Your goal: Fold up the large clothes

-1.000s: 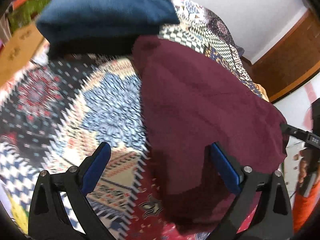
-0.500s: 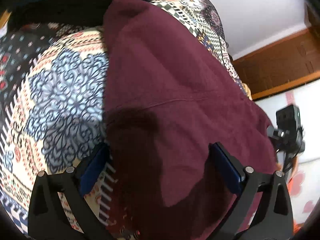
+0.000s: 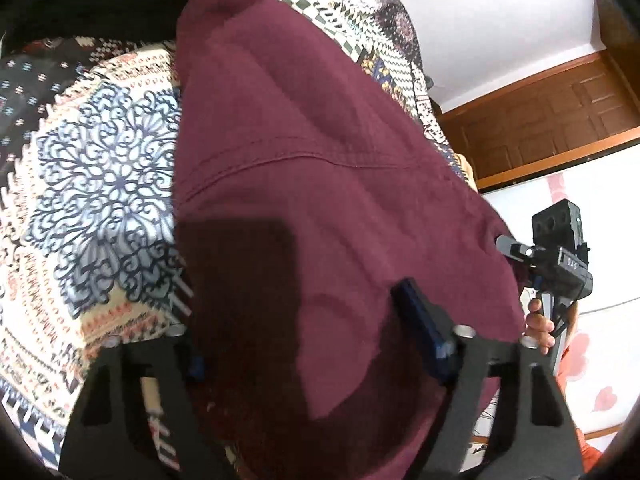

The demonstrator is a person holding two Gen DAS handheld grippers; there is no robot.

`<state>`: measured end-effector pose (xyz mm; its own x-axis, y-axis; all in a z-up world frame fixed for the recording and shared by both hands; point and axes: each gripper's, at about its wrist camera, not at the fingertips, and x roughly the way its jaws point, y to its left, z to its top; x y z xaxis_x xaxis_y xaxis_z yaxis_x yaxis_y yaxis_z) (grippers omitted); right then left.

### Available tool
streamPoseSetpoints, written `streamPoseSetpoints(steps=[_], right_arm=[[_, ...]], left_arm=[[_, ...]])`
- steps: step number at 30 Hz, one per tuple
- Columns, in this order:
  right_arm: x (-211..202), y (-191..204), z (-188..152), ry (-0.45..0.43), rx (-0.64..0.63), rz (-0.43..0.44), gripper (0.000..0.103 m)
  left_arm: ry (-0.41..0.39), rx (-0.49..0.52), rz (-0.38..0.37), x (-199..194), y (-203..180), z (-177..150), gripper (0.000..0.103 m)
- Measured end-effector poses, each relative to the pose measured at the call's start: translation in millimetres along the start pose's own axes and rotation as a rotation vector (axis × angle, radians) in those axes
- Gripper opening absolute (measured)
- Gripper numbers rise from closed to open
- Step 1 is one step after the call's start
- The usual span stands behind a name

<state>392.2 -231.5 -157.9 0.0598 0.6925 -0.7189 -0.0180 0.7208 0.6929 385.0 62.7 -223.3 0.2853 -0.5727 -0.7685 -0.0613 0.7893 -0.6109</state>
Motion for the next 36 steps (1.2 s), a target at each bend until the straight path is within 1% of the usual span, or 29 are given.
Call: streamPoseSetpoints(steps=[2, 3, 5, 8, 12, 18, 21, 24, 25, 27, 28, 30, 31, 34, 36], right_arm=[[-5.3, 9.2, -8.4, -0.007, -0.016, -0.009, 0.044], [-7.3, 12.9, -11.8, -0.013, -0.015, -0.009, 0.042], [-12.4, 19.6, -16.8, -0.022, -0.009, -0.007, 0.039], [-16.9, 30.8, -21.1, -0.039, -0.010, -0.003, 0.037], [-30.8, 54.8, -23.1, -0.086, -0.032, 0.014, 0.036], [-60.2, 110.3, -18.6, -0.186, -0.138, 0.034, 0.036], [-73.8, 143.8, -7.8, -0.238, -0.195, 0.060, 0.036], [-82.2, 174.5, 5.7, -0.275, -0.252, 0.085, 0.036], [-82.3, 189.2, 15.0, -0.285, -0.276, 0.094, 0.036], [-80.8, 208.5, 27.9, -0.299, -0.302, 0.108, 0.036], [-77.0, 222.7, 39.6, -0.308, -0.321, 0.117, 0.036], [-70.1, 240.8, 55.4, -0.324, -0.350, 0.131, 0.036], [-66.8, 246.5, 60.7, -0.330, -0.361, 0.135, 0.036], [-41.9, 265.9, 91.4, -0.346, -0.383, 0.161, 0.036], [-23.6, 273.2, 105.5, -0.359, -0.404, 0.169, 0.036]], left_arm=[[-0.013, 0.011, 0.011, -9.9, -4.4, -2.3, 0.056], [-0.021, 0.017, 0.012, -15.6, -7.3, -4.2, 0.053], [-0.040, 0.028, 0.002, -30.2, -11.8, -6.8, 0.040], [-0.074, 0.073, -0.004, -51.3, -25.7, -9.8, 0.034], [-0.138, 0.143, 0.003, -80.5, -52.1, -8.4, 0.032], [-0.251, 0.226, -0.017, -137.5, -79.4, -0.9, 0.031], [-0.322, 0.270, -0.021, -173.2, -93.1, 4.3, 0.031], [-0.412, 0.320, -0.012, -211.4, -107.8, 17.9, 0.031], [-0.442, 0.337, -0.007, -225.4, -110.3, 22.1, 0.031], [-0.494, 0.360, 0.010, -248.3, -113.8, 35.8, 0.031], [-0.519, 0.366, 0.014, -259.8, -114.2, 43.7, 0.031], [-0.555, 0.365, 0.014, -276.7, -110.4, 60.7, 0.031], [-0.576, 0.361, 0.013, -287.8, -105.8, 75.6, 0.031], [-0.608, 0.345, 0.008, -304.9, -87.5, 114.4, 0.031], [-0.616, 0.339, 0.006, -310.6, -74.0, 135.6, 0.031]])
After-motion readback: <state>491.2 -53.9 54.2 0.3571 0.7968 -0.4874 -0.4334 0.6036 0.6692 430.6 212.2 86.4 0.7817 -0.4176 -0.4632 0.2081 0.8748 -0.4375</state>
